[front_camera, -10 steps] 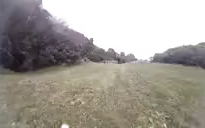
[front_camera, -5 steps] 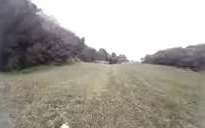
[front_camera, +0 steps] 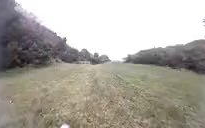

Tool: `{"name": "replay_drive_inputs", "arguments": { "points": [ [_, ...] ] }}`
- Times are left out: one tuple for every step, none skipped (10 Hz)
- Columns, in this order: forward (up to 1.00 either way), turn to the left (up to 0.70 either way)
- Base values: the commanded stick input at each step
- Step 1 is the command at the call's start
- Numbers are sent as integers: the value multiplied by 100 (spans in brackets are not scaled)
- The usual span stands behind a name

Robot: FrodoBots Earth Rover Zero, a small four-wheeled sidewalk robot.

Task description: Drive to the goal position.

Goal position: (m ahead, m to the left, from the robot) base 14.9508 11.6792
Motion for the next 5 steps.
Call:
{"name": "replay_drive_inputs", "arguments": {
  "points": [
    [100,0],
    [100,0],
    [100,0],
    [100,0],
    [100,0]
  ]
}}
